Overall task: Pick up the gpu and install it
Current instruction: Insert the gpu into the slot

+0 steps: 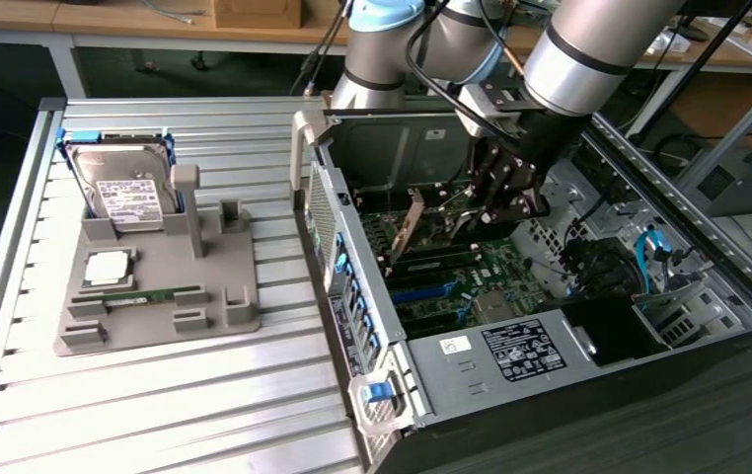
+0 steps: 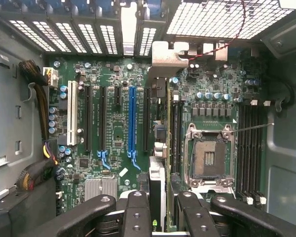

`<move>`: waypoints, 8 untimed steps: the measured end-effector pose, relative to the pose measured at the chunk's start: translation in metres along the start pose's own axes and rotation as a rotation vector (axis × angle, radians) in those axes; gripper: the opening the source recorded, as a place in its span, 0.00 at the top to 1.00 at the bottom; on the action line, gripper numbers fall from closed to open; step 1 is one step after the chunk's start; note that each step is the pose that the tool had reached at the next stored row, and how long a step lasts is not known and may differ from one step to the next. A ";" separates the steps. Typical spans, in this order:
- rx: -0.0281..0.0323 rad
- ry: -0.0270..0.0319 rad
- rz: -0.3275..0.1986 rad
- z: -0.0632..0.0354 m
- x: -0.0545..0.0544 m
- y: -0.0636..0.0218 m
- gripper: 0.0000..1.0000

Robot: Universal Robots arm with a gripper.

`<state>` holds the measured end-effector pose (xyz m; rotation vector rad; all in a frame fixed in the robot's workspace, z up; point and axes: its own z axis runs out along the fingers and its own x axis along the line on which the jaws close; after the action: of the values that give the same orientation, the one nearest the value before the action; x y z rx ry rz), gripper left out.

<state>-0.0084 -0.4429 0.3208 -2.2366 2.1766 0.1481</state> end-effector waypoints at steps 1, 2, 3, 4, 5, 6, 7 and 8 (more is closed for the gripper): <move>0.0000 -0.0001 0.000 0.0002 0.000 0.0000 0.73; 0.0000 0.0000 0.000 0.0005 0.001 0.0002 0.73; 0.0000 0.0000 0.000 0.0008 0.001 0.0001 0.73; 0.0000 0.0000 0.000 0.0009 0.001 0.0001 0.73; 0.0000 0.0000 0.000 0.0011 0.001 0.0001 0.73; 0.0000 0.0000 0.000 0.0013 0.002 0.0002 0.73; 0.0000 0.0000 0.000 0.0014 0.002 0.0002 0.73; 0.0000 0.0000 0.000 0.0016 0.002 0.0002 0.73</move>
<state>-0.0086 -0.4450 0.3190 -2.2366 2.1767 0.1481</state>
